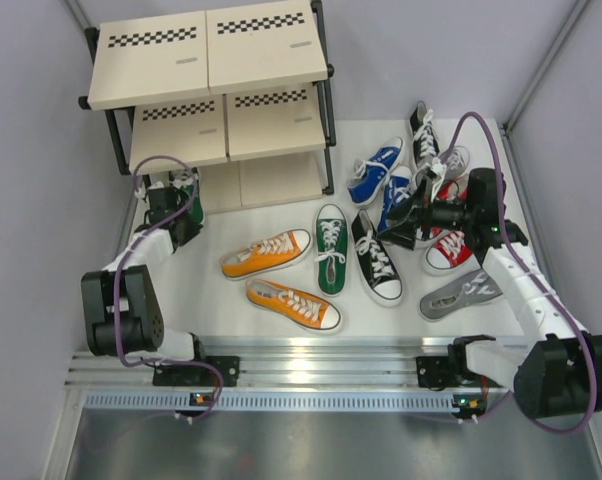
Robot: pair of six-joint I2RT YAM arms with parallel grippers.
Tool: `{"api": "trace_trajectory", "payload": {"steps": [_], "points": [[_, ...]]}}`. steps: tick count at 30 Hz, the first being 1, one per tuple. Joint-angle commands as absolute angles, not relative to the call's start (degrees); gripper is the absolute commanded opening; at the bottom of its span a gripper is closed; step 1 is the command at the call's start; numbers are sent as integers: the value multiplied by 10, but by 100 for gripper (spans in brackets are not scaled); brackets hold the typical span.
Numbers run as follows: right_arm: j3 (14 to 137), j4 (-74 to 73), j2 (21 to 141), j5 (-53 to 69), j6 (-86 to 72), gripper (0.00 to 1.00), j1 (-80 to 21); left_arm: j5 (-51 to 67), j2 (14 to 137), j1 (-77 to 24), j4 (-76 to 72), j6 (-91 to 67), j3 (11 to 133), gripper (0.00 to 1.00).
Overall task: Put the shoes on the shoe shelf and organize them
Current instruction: Place the shoe at the shoe shelf.
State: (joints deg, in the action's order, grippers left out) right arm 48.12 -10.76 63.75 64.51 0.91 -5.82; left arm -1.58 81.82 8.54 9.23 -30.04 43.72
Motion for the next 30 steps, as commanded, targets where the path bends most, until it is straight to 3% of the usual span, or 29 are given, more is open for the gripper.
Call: {"api": "trace_trajectory", "payload": {"steps": [1, 20, 24, 30], "points": [[490, -82, 622, 650, 25, 83, -53, -40, 838, 88, 47, -283, 478, 0], [504, -105, 631, 644, 43, 83, -49, -97, 876, 88, 55, -264, 550, 1], [518, -149, 631, 637, 88, 83, -49, -87, 851, 89, 58, -267, 532, 6], [546, -264, 635, 628, 197, 84, -50, -62, 740, 88, 82, -271, 502, 22]]}}
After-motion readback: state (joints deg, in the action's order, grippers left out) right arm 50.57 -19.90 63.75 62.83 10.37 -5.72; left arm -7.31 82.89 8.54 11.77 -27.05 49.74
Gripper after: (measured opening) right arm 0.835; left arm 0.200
